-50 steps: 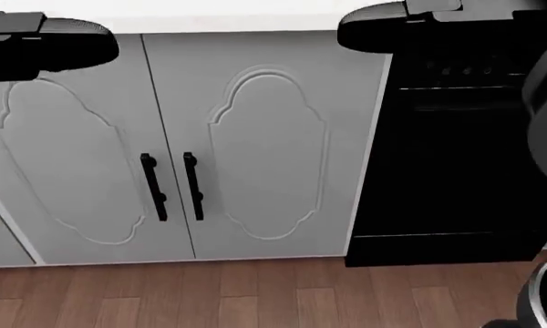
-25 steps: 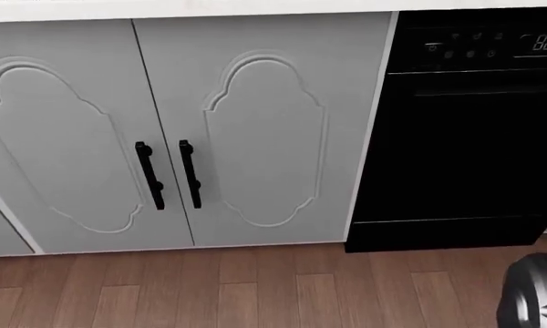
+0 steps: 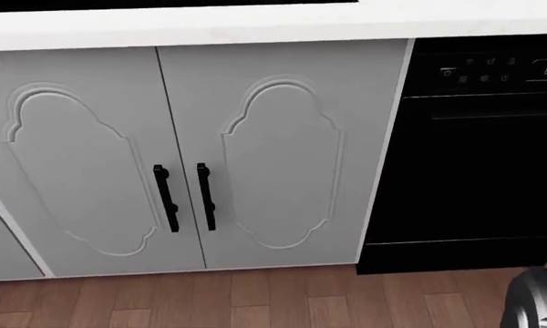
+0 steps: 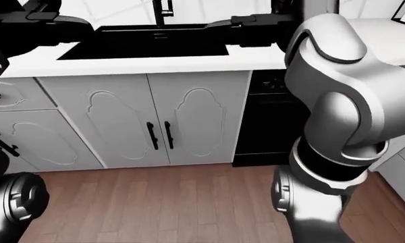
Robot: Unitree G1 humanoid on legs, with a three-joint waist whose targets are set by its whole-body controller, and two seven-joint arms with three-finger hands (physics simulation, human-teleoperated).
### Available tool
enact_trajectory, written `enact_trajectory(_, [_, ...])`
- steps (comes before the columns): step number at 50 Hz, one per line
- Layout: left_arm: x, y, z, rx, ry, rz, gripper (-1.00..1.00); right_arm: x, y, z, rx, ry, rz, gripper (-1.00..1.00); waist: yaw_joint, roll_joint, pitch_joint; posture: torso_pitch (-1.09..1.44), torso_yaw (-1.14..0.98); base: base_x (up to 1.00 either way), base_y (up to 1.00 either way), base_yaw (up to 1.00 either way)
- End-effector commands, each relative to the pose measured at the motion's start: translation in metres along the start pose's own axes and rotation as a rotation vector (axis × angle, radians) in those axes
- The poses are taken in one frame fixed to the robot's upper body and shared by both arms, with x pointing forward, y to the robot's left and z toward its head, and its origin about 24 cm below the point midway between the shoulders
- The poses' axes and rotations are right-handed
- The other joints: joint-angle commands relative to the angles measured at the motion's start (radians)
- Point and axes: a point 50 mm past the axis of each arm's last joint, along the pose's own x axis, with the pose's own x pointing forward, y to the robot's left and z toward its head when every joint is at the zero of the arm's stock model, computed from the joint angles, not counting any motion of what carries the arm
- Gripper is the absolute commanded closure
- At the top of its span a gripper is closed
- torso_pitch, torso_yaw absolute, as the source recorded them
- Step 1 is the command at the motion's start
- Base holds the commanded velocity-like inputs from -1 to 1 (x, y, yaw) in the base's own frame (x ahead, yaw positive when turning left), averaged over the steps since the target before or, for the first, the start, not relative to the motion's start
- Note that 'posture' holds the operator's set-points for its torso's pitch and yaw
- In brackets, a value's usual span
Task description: Turn the sink spout to the right.
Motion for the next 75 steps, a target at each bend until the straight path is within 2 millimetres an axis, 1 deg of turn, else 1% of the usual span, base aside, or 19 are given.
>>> enact_trajectory(1, [-0.003,0.000,0.017,-0.009,-0.075,-0.001,-1.00,-0.003,-0.002,0.011,0.008,-0.065,-0.014,-1.00,-0.003,0.005,-0.024,0.00,0.00,0.00,0.16,0.00])
enact_trajectory(5, [-0.004,0.000,0.016,-0.005,-0.074,-0.001,-1.00,-0.004,0.000,0.009,0.004,-0.060,-0.010,-1.00,0.008,-0.052,-0.030,0.00,0.00,0.00,0.15,0.00])
enact_trajectory(12, [-0.002,-0.002,0.019,-0.003,-0.078,-0.008,-1.00,-0.002,0.001,0.010,-0.002,-0.062,-0.005,-1.00,0.010,-0.042,-0.038,0.00,0.00,0.00,0.15,0.00])
enact_trajectory(17, [-0.002,-0.003,0.011,-0.003,-0.066,-0.008,-1.00,-0.002,0.002,0.006,-0.004,-0.058,-0.003,-1.00,0.005,0.008,-0.017,0.00,0.00,0.00,0.15,0.00])
enact_trajectory(20, [-0.003,-0.004,0.007,-0.002,-0.062,-0.012,-1.00,-0.003,0.002,0.004,-0.005,-0.056,-0.004,-1.00,-0.005,0.098,-0.037,0.00,0.00,0.00,0.16,0.00])
enact_trajectory(21, [-0.003,-0.004,0.007,-0.004,-0.061,-0.011,-1.00,-0.003,0.002,0.005,-0.004,-0.057,-0.003,-1.00,0.000,0.057,-0.030,0.00,0.00,0.00,0.16,0.00])
enact_trajectory(31, [-0.003,-0.005,0.012,0.003,-0.065,-0.014,-1.00,-0.004,0.002,0.007,-0.007,-0.058,-0.002,-1.00,-0.003,-0.013,-0.024,0.00,0.00,0.00,0.15,0.00])
enact_trajectory(34, [-0.002,-0.005,0.013,0.005,-0.066,-0.014,-1.00,-0.003,0.003,0.006,-0.011,-0.058,-0.001,-1.00,0.002,-0.091,-0.039,0.00,0.00,0.00,0.15,0.00])
enact_trajectory(35, [-0.002,-0.005,0.012,0.005,-0.066,-0.014,-1.00,-0.003,0.003,0.006,-0.012,-0.058,0.000,-1.00,-0.003,-0.043,-0.028,0.00,0.00,0.00,0.16,0.00])
enact_trajectory(37, [-0.002,-0.006,0.011,0.005,-0.063,-0.016,-1.00,-0.004,0.004,0.005,-0.014,-0.057,0.002,-1.00,0.004,-0.061,-0.038,0.00,0.00,0.00,0.16,0.00])
enact_trajectory(43, [-0.003,-0.007,0.009,0.006,-0.060,-0.019,-1.00,-0.004,0.005,0.003,-0.016,-0.056,0.006,-1.00,0.008,-0.011,-0.021,0.00,0.00,0.00,0.16,0.00])
enact_trajectory(47, [-0.002,-0.007,0.007,0.006,-0.057,-0.019,-1.00,-0.004,0.006,0.000,-0.018,-0.058,0.004,-1.00,-0.004,0.096,-0.037,0.00,0.00,0.00,0.15,0.00])
enact_trajectory(48, [-0.002,-0.007,0.007,0.005,-0.056,-0.019,-1.00,-0.005,0.007,0.001,-0.017,-0.057,0.008,-1.00,0.000,0.057,-0.030,0.00,0.00,0.00,0.15,0.00])
enact_trajectory(56, [-0.003,-0.009,0.006,0.011,-0.055,-0.024,-1.00,-0.005,0.007,-0.001,-0.022,-0.052,0.012,-1.00,-0.003,0.008,-0.023,0.00,0.00,0.00,0.16,0.00])
enact_trajectory(61, [-0.002,-0.010,0.007,0.014,-0.054,-0.026,-1.00,-0.005,0.007,0.000,-0.023,-0.052,0.012,-1.00,0.011,-0.065,-0.037,0.00,0.00,0.00,0.15,0.00])
enact_trajectory(70, [-0.003,-0.010,0.011,0.016,-0.056,-0.029,-1.00,-0.005,0.011,0.001,-0.038,-0.054,0.019,-1.00,0.008,-0.009,-0.020,0.00,0.00,0.00,0.16,0.00])
enact_trajectory(72, [-0.003,-0.011,0.011,0.018,-0.058,-0.030,-1.00,-0.005,0.012,0.000,-0.040,-0.052,0.022,-1.00,0.002,0.026,-0.021,0.00,0.00,0.00,0.15,0.00])
enact_trajectory(74, [-0.003,-0.012,0.010,0.020,-0.058,-0.031,-1.00,-0.005,0.012,-0.002,-0.042,-0.049,0.023,-1.00,-0.004,0.099,-0.038,0.00,0.00,0.00,0.15,0.00])
enact_trajectory(75, [-0.002,-0.012,0.009,0.021,-0.057,-0.032,-1.00,-0.005,0.012,-0.003,-0.044,-0.048,0.022,-1.00,-0.001,0.058,-0.029,0.00,0.00,0.00,0.15,0.00])
